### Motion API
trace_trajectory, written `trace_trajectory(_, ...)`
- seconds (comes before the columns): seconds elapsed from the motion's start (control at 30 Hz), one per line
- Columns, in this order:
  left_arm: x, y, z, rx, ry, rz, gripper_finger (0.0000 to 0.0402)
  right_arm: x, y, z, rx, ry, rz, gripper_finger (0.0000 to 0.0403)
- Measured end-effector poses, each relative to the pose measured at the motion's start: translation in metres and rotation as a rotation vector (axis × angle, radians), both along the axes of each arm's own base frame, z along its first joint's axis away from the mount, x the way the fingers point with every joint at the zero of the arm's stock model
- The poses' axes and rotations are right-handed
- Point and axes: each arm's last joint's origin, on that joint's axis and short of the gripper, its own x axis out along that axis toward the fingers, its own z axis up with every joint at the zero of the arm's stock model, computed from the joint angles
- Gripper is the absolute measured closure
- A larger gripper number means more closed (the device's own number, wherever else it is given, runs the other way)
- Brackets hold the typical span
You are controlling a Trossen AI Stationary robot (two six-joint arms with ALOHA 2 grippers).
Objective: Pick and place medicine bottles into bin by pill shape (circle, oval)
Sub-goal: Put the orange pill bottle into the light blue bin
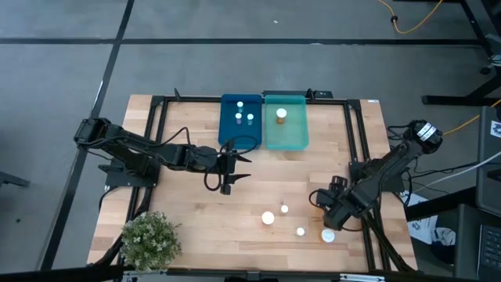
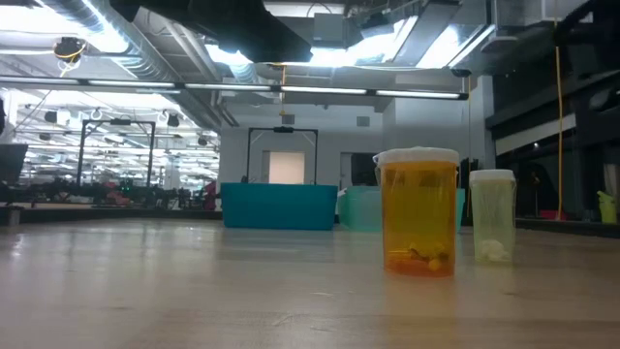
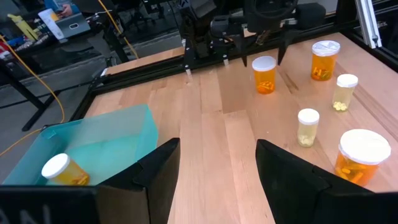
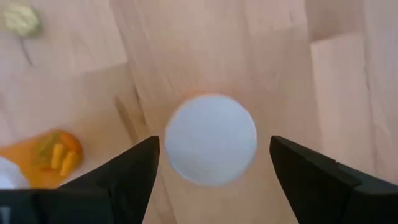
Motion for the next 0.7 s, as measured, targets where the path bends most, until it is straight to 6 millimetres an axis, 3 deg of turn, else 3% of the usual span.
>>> trace_trajectory(0.5,0.0,0.0,0.0,0.0,0.0,0.0,0.02,0.009,-0.007,0.0,0.038,0.016,0.013,0.0096)
trace_trajectory(0.7,0.0,0.0,0.0,0.0,0.0,0.0,0.02,0.013,-0.004,-0.01,0.015,0.048,0.016,0.0096)
